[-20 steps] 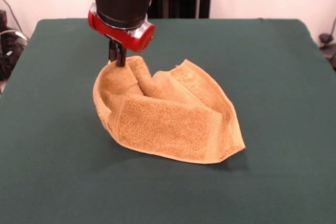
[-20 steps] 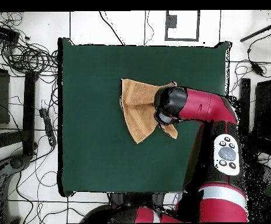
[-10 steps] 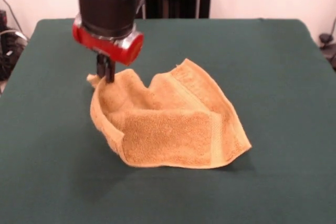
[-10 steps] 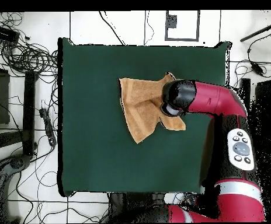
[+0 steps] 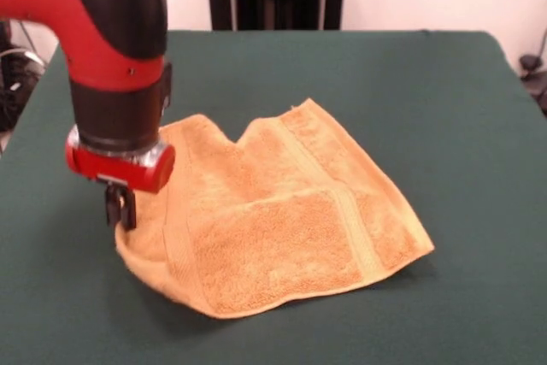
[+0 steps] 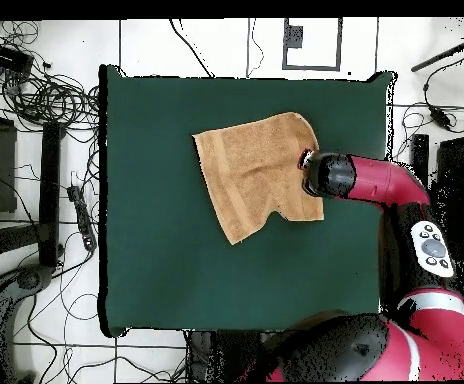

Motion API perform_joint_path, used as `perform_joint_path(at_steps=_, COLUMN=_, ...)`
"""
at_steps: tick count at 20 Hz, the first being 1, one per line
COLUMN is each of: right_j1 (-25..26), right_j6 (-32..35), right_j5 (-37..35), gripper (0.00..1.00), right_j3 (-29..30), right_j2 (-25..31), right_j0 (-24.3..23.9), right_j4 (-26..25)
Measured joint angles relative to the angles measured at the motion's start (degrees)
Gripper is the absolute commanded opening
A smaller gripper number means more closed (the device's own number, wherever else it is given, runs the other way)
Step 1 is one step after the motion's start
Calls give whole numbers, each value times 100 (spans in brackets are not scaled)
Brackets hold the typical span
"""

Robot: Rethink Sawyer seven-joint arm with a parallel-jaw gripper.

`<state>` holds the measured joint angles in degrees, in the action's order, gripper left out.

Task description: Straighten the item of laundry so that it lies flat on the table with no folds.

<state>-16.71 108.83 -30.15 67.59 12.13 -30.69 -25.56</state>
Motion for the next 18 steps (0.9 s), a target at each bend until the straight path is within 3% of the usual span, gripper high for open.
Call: perform_joint_path(at_steps=18, right_j1=28, right_j6=-376, right_j5=-95, gripper=0, right_j3=-178, right_j2=490, right_j0=-190, right_j4=-356)
